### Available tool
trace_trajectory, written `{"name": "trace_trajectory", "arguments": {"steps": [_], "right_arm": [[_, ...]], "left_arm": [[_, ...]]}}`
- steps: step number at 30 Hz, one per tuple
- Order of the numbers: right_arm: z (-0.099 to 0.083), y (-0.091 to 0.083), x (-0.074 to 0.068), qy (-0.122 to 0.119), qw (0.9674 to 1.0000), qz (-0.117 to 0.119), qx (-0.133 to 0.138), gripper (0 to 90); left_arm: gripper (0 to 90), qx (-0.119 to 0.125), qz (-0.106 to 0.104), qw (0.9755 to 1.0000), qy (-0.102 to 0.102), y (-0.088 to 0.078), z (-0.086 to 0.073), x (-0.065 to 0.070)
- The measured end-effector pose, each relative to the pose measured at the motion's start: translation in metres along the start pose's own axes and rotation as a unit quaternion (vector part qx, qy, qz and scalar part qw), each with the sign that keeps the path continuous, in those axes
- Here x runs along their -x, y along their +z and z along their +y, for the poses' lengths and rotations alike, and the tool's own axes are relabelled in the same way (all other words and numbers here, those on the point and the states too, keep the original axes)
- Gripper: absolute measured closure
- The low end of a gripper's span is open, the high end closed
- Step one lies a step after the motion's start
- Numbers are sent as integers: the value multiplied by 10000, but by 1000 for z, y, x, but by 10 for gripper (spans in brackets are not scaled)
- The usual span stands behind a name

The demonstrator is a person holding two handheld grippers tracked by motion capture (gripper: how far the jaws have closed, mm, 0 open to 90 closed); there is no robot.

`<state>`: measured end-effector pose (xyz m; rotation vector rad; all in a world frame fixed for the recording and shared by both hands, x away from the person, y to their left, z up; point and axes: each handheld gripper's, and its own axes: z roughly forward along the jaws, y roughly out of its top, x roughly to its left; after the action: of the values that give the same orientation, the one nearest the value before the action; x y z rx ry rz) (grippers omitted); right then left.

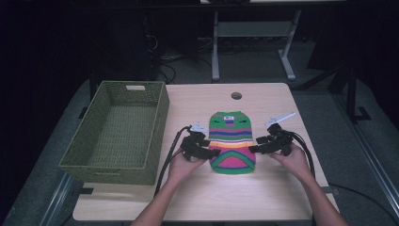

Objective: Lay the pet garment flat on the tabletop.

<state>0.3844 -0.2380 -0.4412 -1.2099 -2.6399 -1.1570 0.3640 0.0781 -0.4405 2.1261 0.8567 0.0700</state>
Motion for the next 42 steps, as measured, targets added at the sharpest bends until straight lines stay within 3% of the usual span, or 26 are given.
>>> {"name": "trace_trajectory", "arguments": {"steps": [10, 22, 28, 42], "right_arm": [[-11, -6, 1, 40, 10000, 42, -2, 325], [-25, -13, -2, 55, 10000, 43, -5, 314], [-34, -21, -4, 57, 9999, 23, 114, 317], [-55, -31, -3, 142, 9998, -45, 143, 295]], "left_arm": [[320, 57, -118, 9999, 31, -8, -8, 8], [311, 22, -87, 9998, 174, -17, -15, 13], [311, 84, -93, 9998, 124, -20, -25, 17], [298, 33, -53, 9997, 242, -26, -34, 23]]}}
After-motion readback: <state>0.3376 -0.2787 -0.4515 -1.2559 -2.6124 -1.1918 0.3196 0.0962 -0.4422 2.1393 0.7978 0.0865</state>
